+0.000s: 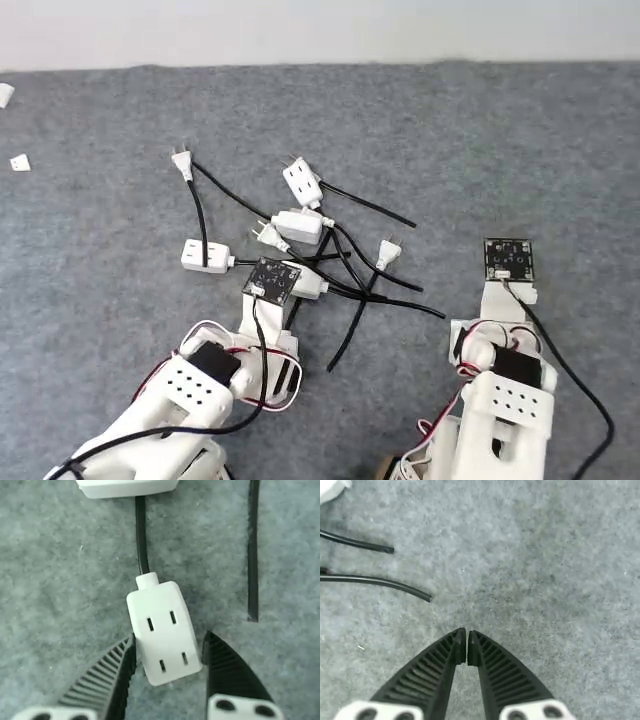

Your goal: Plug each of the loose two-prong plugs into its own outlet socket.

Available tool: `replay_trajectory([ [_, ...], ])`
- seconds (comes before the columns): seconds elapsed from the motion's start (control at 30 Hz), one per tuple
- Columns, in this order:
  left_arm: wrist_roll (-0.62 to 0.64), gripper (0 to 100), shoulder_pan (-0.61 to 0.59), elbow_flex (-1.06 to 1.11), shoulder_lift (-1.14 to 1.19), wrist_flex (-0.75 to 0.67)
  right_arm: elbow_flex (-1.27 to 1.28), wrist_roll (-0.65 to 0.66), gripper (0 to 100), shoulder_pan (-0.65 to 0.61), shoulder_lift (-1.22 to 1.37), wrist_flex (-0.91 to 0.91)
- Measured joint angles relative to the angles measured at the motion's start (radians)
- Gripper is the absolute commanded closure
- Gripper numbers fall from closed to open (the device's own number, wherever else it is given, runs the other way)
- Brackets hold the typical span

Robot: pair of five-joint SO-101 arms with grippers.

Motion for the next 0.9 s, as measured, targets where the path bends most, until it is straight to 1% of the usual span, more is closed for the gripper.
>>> replay_trajectory([
  [0.07,0.000,85,0.000,0.017,0.000,-0.008,0.000,0.000,99.0,0.002,0.000,0.000],
  [0.17,0.003,99,0.000,0.044,-0.011,-0.052,0.000,0.000,99.0,0.002,0.000,0.000],
  [0.2,0.002,99,0.003,0.044,-0.011,-0.061,0.000,0.000,99.0,0.002,0.000,0.000],
  [0.23,-0.008,98,0.005,0.044,-0.011,-0.068,0.000,0.000,99.0,0.000,0.000,0.000],
  [0.3,-0.029,99,0.005,0.044,-0.011,-0.071,0.000,0.000,99.0,0.000,0.000,0.000],
  [0.5,-0.043,99,-0.003,0.046,-0.011,-0.089,0.000,0.000,99.0,0.000,0.000,0.000],
  [0.73,0.035,99,-0.132,0.046,-0.011,-0.095,0.000,0.000,99.0,0.000,0.000,0.000],
  [0.9,0.048,99,-0.183,0.037,-0.002,-0.095,0.000,0.000,99.0,0.000,0.000,0.000],
])
